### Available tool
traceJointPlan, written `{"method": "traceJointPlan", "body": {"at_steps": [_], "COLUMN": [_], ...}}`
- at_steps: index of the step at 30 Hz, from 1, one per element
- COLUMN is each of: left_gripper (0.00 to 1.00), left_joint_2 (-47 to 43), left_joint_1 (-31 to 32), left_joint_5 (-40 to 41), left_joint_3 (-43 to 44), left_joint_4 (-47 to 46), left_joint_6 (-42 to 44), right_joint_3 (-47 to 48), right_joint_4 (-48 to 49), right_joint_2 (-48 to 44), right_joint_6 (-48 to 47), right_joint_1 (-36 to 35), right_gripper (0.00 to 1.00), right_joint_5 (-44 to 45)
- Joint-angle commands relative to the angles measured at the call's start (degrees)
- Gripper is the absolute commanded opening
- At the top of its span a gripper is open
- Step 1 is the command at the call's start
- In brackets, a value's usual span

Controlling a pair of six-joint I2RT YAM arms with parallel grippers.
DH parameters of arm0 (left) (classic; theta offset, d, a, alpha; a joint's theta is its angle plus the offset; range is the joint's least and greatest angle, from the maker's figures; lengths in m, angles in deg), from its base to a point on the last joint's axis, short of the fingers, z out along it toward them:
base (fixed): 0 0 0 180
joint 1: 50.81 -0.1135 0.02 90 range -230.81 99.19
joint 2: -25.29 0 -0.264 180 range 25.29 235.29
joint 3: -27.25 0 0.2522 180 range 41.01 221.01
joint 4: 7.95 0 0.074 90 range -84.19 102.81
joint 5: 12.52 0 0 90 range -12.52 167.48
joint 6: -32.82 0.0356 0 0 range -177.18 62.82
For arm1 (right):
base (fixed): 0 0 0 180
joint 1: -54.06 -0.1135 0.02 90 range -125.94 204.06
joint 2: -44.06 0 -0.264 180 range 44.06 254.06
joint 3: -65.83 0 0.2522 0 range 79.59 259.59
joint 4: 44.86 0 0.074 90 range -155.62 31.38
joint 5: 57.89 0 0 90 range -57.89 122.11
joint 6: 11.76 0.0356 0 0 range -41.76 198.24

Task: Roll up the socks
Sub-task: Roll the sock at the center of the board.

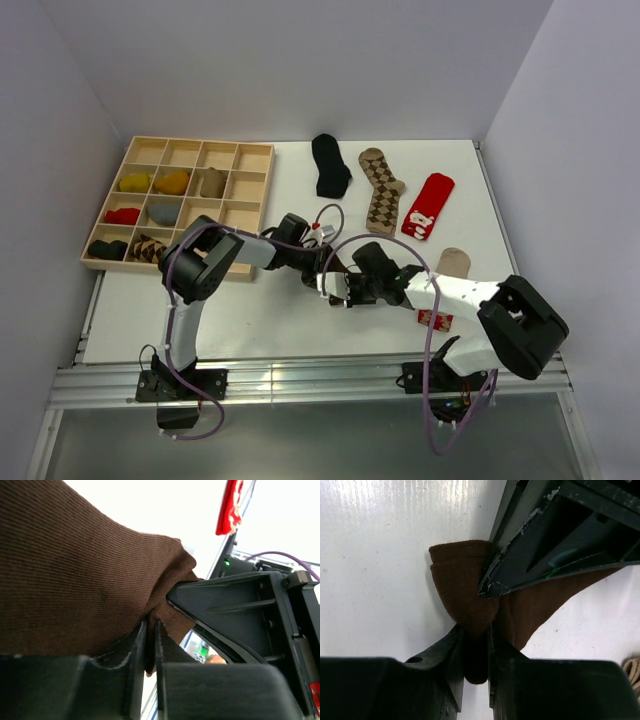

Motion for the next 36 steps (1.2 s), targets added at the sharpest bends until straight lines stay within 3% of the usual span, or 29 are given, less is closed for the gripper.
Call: {"method": "traceJointPlan", "body": {"at_steps": [1, 3, 8, 16, 18, 24, 29, 32, 36], "left_gripper": [0.17, 0.24, 0.28, 0.28, 0.27, 0.28, 0.33, 0.37, 0.41], "left_joint_2": [-4.5, -7.9, -20.7, -38.5, -43.0, -54.6, -54.2, -48.4, -40.0], "left_joint_1": [0.4, 0.3, 0.4, 0.2, 0.2, 3.6, 15.6, 22.7, 29.0], "left_joint_5": [8.4, 14.7, 26.8, 48.8, 50.9, 59.1, 68.7, 73.9, 77.4], "left_joint_3": [-1.1, -2.9, -11.9, -30.7, -33.9, -41.6, -37.6, -34.9, -29.4], "left_joint_4": [3.8, 2.1, -7.4, -23.6, -26.6, -29.4, -21.6, -20.9, -19.4], "left_joint_6": [4.8, 5.4, 3.6, -2.0, -2.1, 7.9, 20.2, 26.8, 32.2], "right_joint_3": [4.6, 7.8, 12.4, 21.6, 26.1, 39.3, 52.1, 58.1, 59.7], "right_joint_4": [-6.8, -12.8, -21.5, -39.6, -45.2, -58.6, -71.6, -76.8, -76.9], "right_joint_2": [3.8, 5.1, 7.5, 15.7, 20.1, 33.5, 46.5, 52.7, 56.1], "right_joint_6": [0.5, 0.9, 0.9, -2.0, -2.7, -3.6, -6.6, -7.8, -6.5], "right_joint_1": [0.0, 0.4, 2.3, 4.8, 5.2, 7.1, 8.9, 10.2, 10.9], "right_gripper": [0.15, 0.13, 0.13, 0.14, 0.14, 0.15, 0.16, 0.17, 0.19], "right_joint_5": [0.6, -0.9, -3.7, -7.3, -7.8, -11.0, -15.5, -17.3, -16.9]}}
